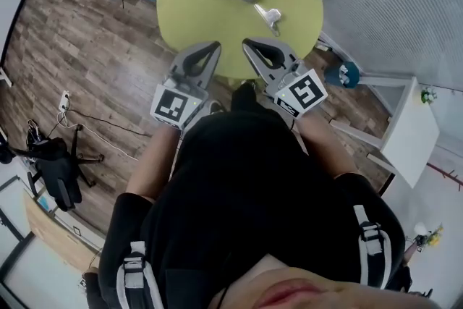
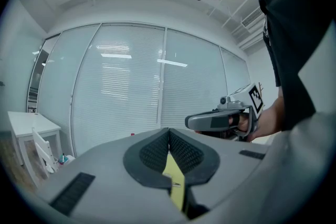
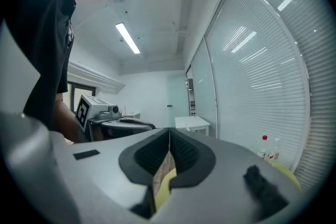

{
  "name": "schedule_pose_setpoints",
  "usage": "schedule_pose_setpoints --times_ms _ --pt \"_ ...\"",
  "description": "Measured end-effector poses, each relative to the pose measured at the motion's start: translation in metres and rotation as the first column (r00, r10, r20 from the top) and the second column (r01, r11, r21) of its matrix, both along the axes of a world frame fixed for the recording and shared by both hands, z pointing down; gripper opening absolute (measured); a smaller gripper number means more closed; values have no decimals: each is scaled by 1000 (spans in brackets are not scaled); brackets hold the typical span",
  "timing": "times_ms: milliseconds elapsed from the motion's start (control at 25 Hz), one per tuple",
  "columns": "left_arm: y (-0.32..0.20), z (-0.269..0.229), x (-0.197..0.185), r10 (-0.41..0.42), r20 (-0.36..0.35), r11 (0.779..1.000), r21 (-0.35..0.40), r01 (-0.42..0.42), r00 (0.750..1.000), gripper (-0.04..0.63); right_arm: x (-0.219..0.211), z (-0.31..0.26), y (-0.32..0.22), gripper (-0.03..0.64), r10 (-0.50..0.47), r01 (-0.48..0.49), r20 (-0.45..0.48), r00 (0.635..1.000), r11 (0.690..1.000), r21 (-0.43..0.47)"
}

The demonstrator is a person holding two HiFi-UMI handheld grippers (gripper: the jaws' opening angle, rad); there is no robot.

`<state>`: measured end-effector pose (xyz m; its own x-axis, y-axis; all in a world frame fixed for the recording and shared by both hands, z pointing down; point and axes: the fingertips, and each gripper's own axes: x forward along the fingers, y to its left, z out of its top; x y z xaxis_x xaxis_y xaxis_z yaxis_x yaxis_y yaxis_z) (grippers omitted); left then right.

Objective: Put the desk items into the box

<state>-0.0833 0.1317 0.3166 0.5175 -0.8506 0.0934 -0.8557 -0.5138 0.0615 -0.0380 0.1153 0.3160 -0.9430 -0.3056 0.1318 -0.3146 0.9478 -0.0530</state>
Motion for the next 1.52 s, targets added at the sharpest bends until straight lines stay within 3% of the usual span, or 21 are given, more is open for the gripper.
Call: schedule_pose_setpoints --times_ms 600,840,1160,1320,1520 --pt "-105 19 30 -20 -8 999 -33 20 1000 12 40 21 -116 17 22 -22 -8 1000 999 -24" --pt "-147 49 43 -53 -26 996 -76 51 998 12 68 65 -158 17 62 -67 -88 994 996 -64" --pt "-199 82 62 -90 6 990 -107 90 996 12 107 136 -208 17 103 -135 -186 977 977 -168" --pt "-220 97 71 -64 -5 991 -122 62 998 12 116 158 -230 17 109 -151 -233 966 974 -170" --pt "-247 118 83 32 20 993 -111 -30 999 12 126 194 -252 17 154 -222 -300 941 953 -206"
